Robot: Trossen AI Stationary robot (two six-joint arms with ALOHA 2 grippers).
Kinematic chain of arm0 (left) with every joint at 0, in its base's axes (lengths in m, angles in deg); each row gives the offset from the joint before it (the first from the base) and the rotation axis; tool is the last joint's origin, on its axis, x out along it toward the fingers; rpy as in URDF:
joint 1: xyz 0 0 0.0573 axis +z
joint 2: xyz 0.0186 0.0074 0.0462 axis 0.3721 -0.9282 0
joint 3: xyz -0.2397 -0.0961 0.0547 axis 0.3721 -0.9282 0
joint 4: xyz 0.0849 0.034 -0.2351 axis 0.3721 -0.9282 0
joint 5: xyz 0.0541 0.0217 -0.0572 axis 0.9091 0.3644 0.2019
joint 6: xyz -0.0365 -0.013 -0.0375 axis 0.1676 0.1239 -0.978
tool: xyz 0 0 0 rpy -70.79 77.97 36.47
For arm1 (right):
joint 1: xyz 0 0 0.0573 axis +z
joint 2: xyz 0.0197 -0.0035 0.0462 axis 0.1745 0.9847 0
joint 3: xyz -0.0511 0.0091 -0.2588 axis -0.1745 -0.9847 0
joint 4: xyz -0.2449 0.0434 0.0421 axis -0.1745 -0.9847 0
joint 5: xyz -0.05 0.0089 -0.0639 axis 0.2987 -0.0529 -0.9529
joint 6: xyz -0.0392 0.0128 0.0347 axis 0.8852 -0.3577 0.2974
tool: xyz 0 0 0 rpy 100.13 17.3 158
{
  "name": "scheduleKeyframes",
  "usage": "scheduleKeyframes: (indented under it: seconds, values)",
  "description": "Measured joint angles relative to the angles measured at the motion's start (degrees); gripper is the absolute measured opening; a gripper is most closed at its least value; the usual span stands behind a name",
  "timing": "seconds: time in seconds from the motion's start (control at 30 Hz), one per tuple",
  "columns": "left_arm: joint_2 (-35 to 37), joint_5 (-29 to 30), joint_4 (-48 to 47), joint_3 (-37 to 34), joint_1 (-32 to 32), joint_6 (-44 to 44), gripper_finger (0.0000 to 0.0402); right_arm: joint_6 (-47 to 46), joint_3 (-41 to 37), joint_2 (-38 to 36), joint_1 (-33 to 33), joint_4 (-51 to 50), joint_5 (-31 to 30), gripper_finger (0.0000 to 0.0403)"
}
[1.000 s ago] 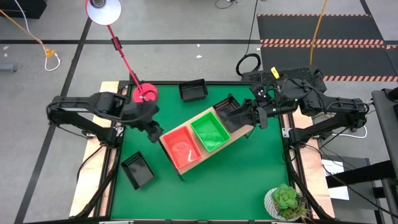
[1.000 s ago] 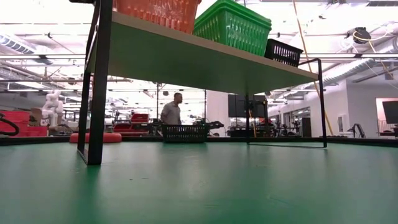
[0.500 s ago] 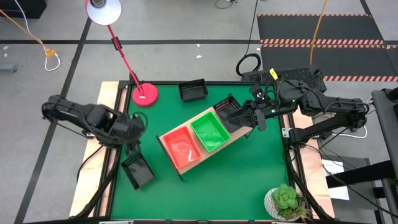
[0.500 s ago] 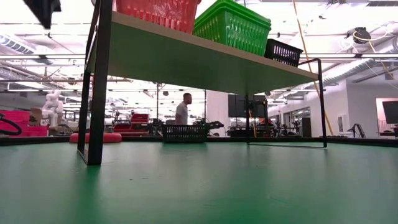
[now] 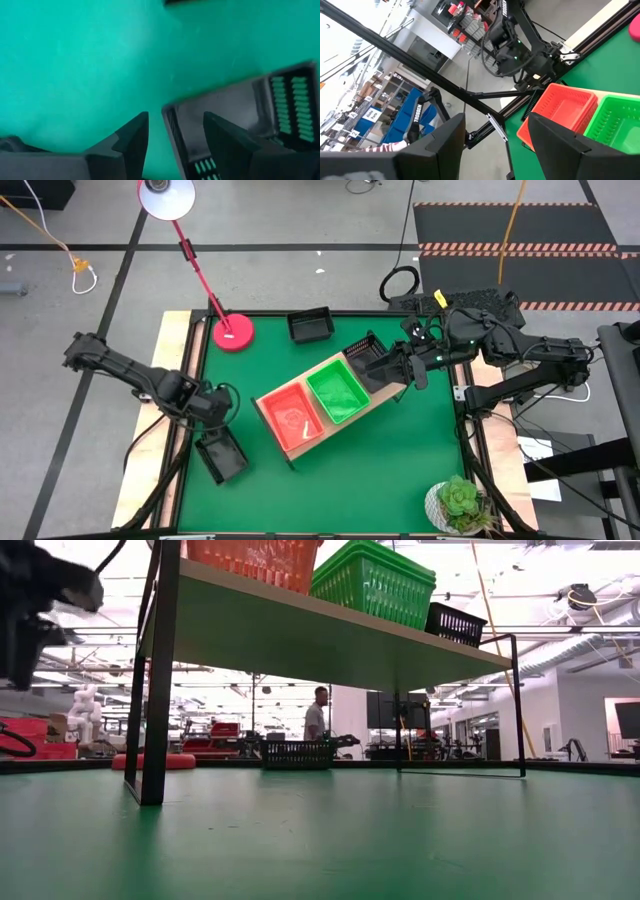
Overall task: Stack baskets on shelf by color
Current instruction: Stack the bottom black bin on top of the black bin on the shelf
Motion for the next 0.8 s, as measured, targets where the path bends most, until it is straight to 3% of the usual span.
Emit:
scheduleKeyframes:
  seconds: [0.2, 0.4, 0.57, 0.8]
  values:
    - [0.60, -6.45, 1.32, -4.54, 0.03, -1.49, 0.0186, -0.01, 0.00, 0.00, 0.00, 0.02, -0.06, 0.0210]
    - [0.59, -7.05, 6.44, -8.53, -0.08, -1.68, 0.0155, -0.01, 0.00, 0.00, 0.00, 0.26, -0.22, 0.0210]
    - [0.58, -7.27, 8.78, -11.15, -0.09, -1.95, 0.0114, -0.48, 0.00, 0.00, 0.00, 0.96, -0.24, 0.0210]
    - [0.58, -9.53, 8.88, -12.30, -0.07, -1.83, 0.0014, -1.08, 0.00, 0.00, 0.00, 0.91, -0.24, 0.0210]
